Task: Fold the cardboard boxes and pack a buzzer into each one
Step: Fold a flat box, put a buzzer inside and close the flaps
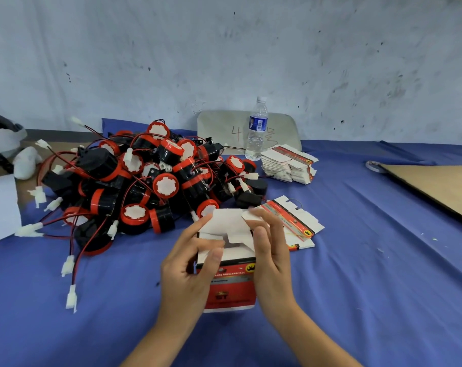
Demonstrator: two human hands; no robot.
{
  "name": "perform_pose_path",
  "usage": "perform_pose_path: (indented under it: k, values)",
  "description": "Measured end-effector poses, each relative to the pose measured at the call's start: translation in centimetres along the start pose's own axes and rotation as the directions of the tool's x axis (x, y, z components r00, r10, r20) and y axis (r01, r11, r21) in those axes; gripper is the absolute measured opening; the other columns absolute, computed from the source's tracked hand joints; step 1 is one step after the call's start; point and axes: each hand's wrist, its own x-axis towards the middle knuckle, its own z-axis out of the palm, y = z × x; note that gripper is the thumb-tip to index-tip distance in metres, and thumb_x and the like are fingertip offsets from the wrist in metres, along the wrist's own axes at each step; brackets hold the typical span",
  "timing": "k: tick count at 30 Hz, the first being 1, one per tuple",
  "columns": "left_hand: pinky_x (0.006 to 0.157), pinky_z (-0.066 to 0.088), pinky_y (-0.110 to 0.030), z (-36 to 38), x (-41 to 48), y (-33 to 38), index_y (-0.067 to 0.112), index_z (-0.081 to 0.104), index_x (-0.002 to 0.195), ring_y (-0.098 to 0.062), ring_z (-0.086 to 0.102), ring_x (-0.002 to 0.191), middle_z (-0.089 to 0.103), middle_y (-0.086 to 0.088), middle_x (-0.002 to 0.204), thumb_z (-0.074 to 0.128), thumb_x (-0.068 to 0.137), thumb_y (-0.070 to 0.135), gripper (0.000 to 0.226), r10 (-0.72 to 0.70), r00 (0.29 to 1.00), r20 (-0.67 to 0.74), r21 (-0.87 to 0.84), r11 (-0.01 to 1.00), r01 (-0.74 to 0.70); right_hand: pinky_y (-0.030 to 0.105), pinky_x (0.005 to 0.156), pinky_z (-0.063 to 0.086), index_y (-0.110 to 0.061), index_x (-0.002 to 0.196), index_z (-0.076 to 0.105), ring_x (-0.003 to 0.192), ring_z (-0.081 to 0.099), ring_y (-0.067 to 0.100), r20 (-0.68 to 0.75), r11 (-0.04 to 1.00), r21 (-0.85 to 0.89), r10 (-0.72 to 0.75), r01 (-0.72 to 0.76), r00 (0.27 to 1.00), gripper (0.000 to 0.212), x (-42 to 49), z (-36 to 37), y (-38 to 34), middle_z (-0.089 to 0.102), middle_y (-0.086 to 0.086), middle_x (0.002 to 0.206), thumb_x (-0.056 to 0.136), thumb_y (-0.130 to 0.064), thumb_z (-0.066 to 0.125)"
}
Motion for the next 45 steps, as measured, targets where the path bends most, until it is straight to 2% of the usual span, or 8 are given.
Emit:
perform_pose_path:
  k: [3,9,12,20,26,31,37,45]
  values:
    - [0.079,0.056,-0.038,0.0,0.1,-0.1,0.033,0.067,0.080,-0.004,0.059,0.113,0.057,0.026,0.129,0.055,0.080,0.054,0.024,-0.006,1.000,-0.004,0.022,1.000,0.006,0.016,0.072,0.049,-0.049,0.107,0.064,0.084,0.062,0.001,0.075,1.000,-0.003,-0.015,0.015,0.997,0.022,0.2,-0.1,-0.5,0.067,-0.019,0.097,0.092,-0.041,0.050]
    - [0.062,0.055,-0.021,0.0,0.0,0.0,0.040,0.054,0.078,-0.010,0.065,0.105,0.054,0.031,0.130,0.058,0.078,0.050,0.012,0.005,1.000,0.020,-0.071,0.997,-0.004,0.025,0.076,0.046,-0.023,0.074,0.063,0.089,0.061,0.010,0.107,0.997,-0.071,0.013,-0.005,0.994,0.028,0.5,-0.3,-0.2,0.067,-0.010,0.098,0.083,-0.046,0.052]
    - [0.070,0.057,-0.022,-0.1,0.0,-0.7,0.049,0.045,0.096,-0.006,0.064,0.108,0.057,0.030,0.127,0.076,0.065,0.055,0.044,0.019,0.998,0.051,-0.132,0.991,-0.012,0.027,0.081,0.050,-0.027,0.069,0.056,0.105,0.062,0.009,0.203,0.994,-0.058,0.099,-0.089,0.974,0.016,0.7,-0.8,0.0,0.066,-0.010,0.115,0.076,-0.038,0.065]
    - [0.083,0.050,-0.012,-0.6,0.0,-1.5,0.054,0.022,0.145,0.008,0.047,0.124,0.039,0.035,0.142,0.070,0.062,0.074,0.098,0.142,0.936,0.322,0.126,0.973,-0.191,0.029,0.078,0.055,-0.044,0.128,0.055,0.097,0.066,0.022,0.627,0.839,-0.134,0.484,-0.528,0.610,0.059,3.2,-4.6,-1.8,0.069,0.009,0.108,0.079,-0.014,0.068]
    - [0.101,0.034,-0.030,0.1,-0.1,-1.3,0.062,-0.010,0.141,0.018,0.022,0.132,0.015,0.044,0.147,0.067,0.054,0.082,0.119,0.091,0.934,0.344,0.250,0.950,-0.185,0.040,0.083,0.054,-0.038,0.128,0.058,0.094,0.067,0.027,0.416,0.857,0.101,0.425,-0.506,0.804,0.065,3.4,-4.2,-0.8,0.066,0.015,0.108,0.072,-0.009,0.071]
    - [0.095,0.039,-0.009,0.6,0.0,-1.2,0.053,-0.013,0.146,0.011,0.032,0.126,0.026,0.034,0.141,0.074,0.063,0.067,0.121,0.185,0.951,0.249,0.338,0.903,-0.264,0.034,0.076,0.055,-0.037,0.125,0.060,0.095,0.066,0.026,0.468,0.882,0.054,0.392,-0.468,0.792,0.058,2.6,-3.2,-0.4,0.068,0.014,0.109,0.074,-0.011,0.067]
    - [0.083,0.056,-0.049,0.4,0.5,-1.4,0.034,-0.004,0.153,-0.025,0.046,0.121,0.036,-0.004,0.137,0.062,0.074,0.062,0.108,0.391,0.883,0.261,0.473,0.745,-0.470,0.033,0.070,0.056,-0.026,0.121,0.061,0.090,0.065,0.019,0.346,0.963,-0.013,0.257,-0.269,0.902,0.053,2.0,-2.2,0.0,0.068,0.013,0.104,0.072,-0.008,0.056]
    - [0.092,0.051,-0.036,0.1,0.6,-1.9,0.037,-0.006,0.153,-0.021,0.041,0.128,0.032,-0.001,0.144,0.064,0.072,0.060,0.109,0.364,0.882,0.298,0.422,0.779,-0.464,0.030,0.069,0.053,-0.030,0.122,0.062,0.095,0.064,0.018,0.404,0.928,0.081,0.304,-0.365,0.863,0.052,2.3,-2.8,0.5,0.067,0.006,0.108,0.074,-0.011,0.054]
